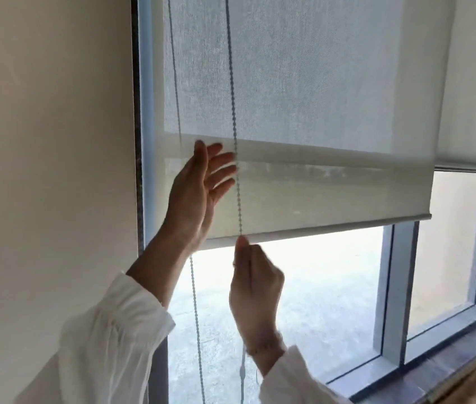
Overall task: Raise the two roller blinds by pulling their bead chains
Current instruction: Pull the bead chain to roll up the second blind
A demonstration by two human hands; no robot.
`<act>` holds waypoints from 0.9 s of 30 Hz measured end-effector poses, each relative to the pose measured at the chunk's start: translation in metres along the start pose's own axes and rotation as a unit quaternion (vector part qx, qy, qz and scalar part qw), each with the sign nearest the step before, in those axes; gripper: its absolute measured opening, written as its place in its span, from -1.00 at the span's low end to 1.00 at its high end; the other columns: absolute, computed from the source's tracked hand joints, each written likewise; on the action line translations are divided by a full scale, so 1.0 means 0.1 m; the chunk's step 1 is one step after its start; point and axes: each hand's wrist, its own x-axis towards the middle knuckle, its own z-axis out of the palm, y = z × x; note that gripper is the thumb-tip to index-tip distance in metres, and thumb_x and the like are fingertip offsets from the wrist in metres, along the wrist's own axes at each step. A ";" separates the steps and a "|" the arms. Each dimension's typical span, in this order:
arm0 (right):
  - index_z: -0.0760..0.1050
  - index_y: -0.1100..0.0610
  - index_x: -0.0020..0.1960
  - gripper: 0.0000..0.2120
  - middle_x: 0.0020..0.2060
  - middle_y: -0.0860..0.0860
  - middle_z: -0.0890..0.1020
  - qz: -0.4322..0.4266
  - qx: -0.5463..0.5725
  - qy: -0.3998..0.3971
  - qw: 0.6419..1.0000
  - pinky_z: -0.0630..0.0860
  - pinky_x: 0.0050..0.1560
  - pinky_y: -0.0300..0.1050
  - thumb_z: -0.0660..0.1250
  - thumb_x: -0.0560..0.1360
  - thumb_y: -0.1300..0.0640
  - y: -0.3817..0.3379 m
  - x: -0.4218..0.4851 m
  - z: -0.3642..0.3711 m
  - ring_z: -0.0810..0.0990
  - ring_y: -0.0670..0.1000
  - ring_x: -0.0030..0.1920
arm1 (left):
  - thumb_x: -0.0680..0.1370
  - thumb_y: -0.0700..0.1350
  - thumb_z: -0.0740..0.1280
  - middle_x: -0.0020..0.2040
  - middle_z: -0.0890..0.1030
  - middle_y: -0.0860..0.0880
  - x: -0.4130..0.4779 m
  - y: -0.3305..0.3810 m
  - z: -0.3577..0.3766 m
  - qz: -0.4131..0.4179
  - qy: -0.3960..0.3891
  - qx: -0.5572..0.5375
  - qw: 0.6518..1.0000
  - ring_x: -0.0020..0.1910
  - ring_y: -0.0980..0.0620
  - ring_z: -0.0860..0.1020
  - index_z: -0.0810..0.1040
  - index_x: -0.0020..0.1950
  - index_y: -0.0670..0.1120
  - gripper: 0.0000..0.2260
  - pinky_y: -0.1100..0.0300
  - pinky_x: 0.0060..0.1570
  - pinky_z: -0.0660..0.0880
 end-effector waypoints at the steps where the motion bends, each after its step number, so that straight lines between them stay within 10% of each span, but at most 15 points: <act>1: 0.28 0.14 -0.41 -0.64 -0.54 -0.10 0.21 -0.004 -0.006 -0.005 1.000 0.00 -0.50 -0.44 0.16 0.55 0.14 0.03 -0.11 -0.02 0.13 -0.12 -0.55 | 0.57 0.15 0.03 -0.10 0.63 0.02 0.07 0.11 0.06 -0.003 -0.019 -0.014 1.000 -0.13 0.09 0.63 0.49 0.11 -0.04 -0.63 0.25 -0.16 0.53; 6: 0.25 0.13 -0.42 -0.62 -0.55 -0.07 0.21 0.018 0.039 -0.062 0.997 0.10 -0.55 -0.23 0.17 0.56 0.13 0.11 -0.15 0.01 0.13 -0.13 -0.53 | 0.60 0.03 0.11 -0.63 0.32 0.12 0.17 0.26 0.34 0.020 0.070 -0.057 0.996 -0.67 0.20 0.20 0.44 -0.41 -0.04 -0.60 0.34 -0.69 0.09; 12: 0.39 0.14 -0.47 -0.37 -0.63 -0.05 0.36 0.303 0.212 -0.146 0.918 0.38 -0.51 -0.20 -0.01 0.48 -0.32 0.27 0.30 -0.01 0.34 -0.04 -0.59 | 0.60 0.04 0.12 -0.65 0.27 0.11 0.09 0.19 0.36 0.038 0.077 -0.153 0.985 -0.71 0.19 0.16 0.37 -0.51 0.00 -0.54 0.41 -0.69 0.08; 27: 0.47 0.22 -0.05 -0.67 -0.32 0.09 0.58 0.350 0.373 -0.199 0.836 0.56 -0.42 -0.16 0.16 0.57 -0.06 -0.29 1.63 0.21 0.58 -0.02 -0.43 | 0.39 0.17 0.27 -0.61 0.19 0.11 -0.87 -0.89 0.20 -0.082 0.100 -0.062 0.990 -0.68 0.17 0.10 0.31 -0.52 0.00 -0.63 0.38 -0.61 0.00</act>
